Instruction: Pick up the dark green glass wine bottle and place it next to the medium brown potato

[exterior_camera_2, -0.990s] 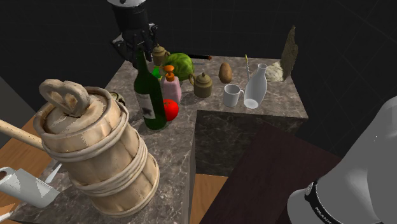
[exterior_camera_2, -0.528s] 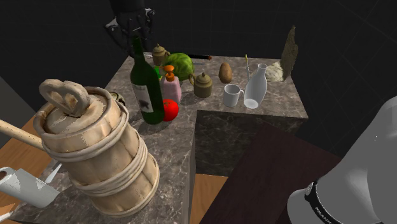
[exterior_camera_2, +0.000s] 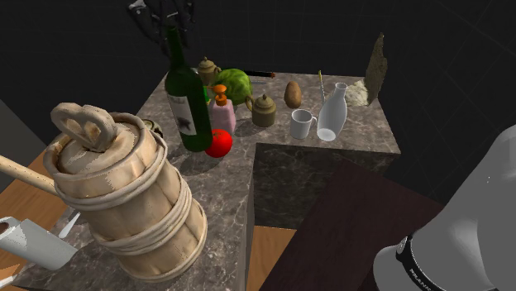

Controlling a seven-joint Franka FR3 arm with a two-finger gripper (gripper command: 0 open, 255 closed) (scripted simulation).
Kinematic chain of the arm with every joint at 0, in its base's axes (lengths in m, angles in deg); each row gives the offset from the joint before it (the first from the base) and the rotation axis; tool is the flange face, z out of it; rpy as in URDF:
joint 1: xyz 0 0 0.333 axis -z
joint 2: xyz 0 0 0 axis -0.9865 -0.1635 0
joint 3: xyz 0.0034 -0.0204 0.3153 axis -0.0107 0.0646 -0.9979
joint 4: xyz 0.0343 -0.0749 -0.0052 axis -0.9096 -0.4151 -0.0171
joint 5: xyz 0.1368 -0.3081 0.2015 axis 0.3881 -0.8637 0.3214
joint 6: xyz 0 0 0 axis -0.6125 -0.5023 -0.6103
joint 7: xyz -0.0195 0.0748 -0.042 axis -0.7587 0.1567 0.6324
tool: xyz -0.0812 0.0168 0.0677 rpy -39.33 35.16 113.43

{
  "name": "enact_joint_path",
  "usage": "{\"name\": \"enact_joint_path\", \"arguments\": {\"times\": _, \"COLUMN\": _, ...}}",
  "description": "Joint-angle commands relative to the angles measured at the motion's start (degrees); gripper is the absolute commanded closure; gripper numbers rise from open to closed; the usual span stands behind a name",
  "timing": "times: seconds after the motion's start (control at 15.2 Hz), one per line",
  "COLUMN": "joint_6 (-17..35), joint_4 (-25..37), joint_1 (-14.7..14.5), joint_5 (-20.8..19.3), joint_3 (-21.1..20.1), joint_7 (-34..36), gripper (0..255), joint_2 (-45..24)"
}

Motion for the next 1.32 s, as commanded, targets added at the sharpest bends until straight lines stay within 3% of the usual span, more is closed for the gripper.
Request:
{"name": "enact_joint_path", "arguments": {"times": 0.0, "joint_6": -1.64, "joint_4": 1.42, "joint_1": -0.04, "joint_5": 0.04, "joint_3": -0.04, "joint_7": -0.02, "gripper": 255, "joint_2": 0.22}}
{"name": "enact_joint_path", "arguments": {"times": 1.25, "joint_6": -16.88, "joint_4": 18.58, "joint_1": -0.19, "joint_5": 0.06, "joint_3": -0.14, "joint_7": -0.6, "gripper": 255, "joint_2": -1.68}}
